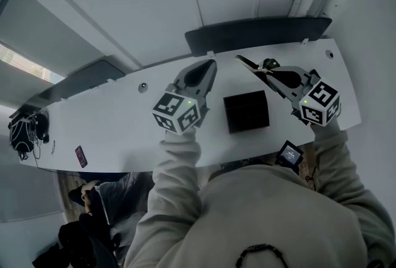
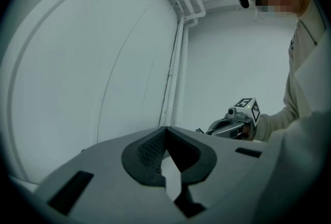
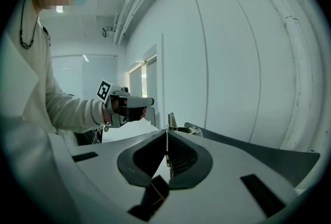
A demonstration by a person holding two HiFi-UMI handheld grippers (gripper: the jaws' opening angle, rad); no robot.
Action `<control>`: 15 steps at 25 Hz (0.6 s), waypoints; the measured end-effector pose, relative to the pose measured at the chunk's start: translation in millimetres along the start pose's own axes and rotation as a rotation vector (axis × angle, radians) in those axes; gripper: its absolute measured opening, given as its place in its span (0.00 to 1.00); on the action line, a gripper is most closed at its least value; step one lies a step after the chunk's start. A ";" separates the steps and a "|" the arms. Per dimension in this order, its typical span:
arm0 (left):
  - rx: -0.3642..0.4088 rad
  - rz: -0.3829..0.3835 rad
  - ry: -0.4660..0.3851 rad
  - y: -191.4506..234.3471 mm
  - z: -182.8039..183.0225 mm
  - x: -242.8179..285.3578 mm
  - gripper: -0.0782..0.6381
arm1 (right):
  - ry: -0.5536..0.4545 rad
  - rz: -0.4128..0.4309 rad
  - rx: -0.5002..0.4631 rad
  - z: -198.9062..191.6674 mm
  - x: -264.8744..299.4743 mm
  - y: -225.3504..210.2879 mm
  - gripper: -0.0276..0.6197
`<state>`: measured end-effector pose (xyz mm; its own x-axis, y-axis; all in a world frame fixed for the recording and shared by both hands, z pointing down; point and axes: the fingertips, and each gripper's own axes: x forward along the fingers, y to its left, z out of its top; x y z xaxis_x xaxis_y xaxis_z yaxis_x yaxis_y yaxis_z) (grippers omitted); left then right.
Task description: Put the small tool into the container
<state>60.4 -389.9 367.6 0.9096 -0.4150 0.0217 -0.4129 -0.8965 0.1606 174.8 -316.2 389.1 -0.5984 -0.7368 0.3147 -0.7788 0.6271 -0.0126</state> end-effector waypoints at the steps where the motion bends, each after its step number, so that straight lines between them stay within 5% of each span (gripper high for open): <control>1: 0.001 0.006 0.005 2.2 -2.3 -1.2 0.10 | 0.011 -0.001 -0.003 -2.4 0.7 -1.0 0.08; 15: -0.051 0.088 0.067 18.7 -41.7 -30.2 0.10 | 0.122 0.095 -0.039 -36.5 36.0 4.1 0.08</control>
<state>27.2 -387.7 411.1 0.8719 -0.4787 0.1032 -0.4895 -0.8474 0.2056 156.9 -330.9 435.0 -0.6399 -0.6390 0.4268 -0.7103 0.7038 -0.0113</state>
